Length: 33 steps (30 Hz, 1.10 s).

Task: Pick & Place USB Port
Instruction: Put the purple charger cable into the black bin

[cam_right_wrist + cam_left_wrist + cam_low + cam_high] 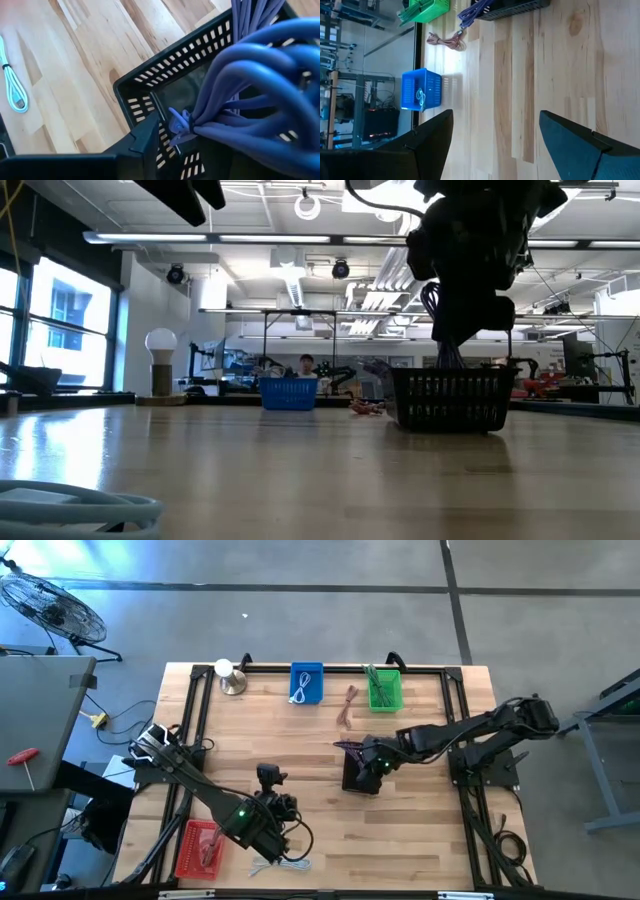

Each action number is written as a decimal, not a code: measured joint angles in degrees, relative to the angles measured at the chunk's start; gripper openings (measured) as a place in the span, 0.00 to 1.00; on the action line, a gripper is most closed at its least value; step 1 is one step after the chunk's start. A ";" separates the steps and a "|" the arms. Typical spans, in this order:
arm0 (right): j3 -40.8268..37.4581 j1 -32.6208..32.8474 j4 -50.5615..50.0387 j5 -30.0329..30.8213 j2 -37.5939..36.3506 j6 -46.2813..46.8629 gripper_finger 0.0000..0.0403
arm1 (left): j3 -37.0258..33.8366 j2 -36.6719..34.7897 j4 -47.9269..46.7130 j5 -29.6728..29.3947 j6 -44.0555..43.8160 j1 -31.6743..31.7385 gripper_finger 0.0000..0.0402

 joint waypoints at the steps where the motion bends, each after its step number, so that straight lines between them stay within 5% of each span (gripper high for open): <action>1: 0.00 0.01 0.12 0.26 0.00 -0.37 0.29 | 0.00 0.00 0.00 0.00 0.26 0.00 0.72; 24: 0.00 0.03 0.63 3.00 -0.02 -5.36 0.25 | 0.00 0.00 0.59 1.73 0.57 -0.02 0.72; 33: 0.00 0.03 0.58 2.97 -0.02 -5.41 0.40 | 0.00 0.00 0.50 2.91 0.57 -0.02 0.72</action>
